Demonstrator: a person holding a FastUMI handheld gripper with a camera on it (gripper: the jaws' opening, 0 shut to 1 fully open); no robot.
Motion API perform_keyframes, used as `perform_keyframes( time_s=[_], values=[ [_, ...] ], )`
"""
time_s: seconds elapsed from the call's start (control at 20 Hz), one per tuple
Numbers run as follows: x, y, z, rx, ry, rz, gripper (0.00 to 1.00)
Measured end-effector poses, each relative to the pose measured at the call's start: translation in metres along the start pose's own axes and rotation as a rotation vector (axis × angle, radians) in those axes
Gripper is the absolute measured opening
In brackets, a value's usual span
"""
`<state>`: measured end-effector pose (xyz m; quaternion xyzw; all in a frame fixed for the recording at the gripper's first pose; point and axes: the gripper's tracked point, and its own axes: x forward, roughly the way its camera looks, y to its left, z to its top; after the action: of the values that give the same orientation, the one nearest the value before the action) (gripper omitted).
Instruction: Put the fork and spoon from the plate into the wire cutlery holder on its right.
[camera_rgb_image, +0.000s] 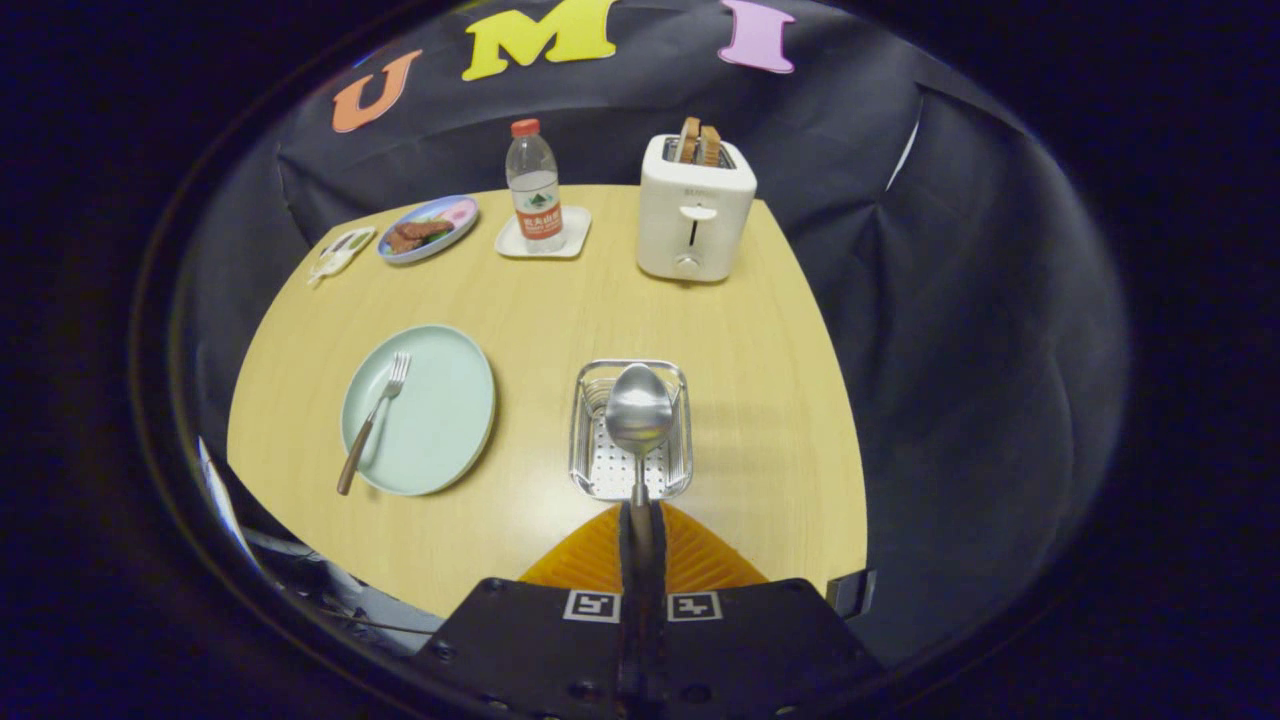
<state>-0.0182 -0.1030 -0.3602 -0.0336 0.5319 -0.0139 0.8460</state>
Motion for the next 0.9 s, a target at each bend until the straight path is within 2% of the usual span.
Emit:
perform_keyframes(
  time_s=[0.25,0.5,0.55,0.7,0.85,0.9],
  values=[
    [0.000,0.001,0.006,0.037,0.078,0.062,0.04],
    [-0.003,-0.003,0.020,0.027,0.086,0.052,0.04],
    [-0.003,-0.003,0.024,0.017,0.080,0.046,0.08],
    [-0.004,-0.005,0.032,0.009,0.071,0.015,0.07],
    [-0.007,0.003,0.034,0.012,0.063,0.024,0.08],
    [-0.007,0.004,0.034,0.013,0.063,0.022,0.14]
  ],
)
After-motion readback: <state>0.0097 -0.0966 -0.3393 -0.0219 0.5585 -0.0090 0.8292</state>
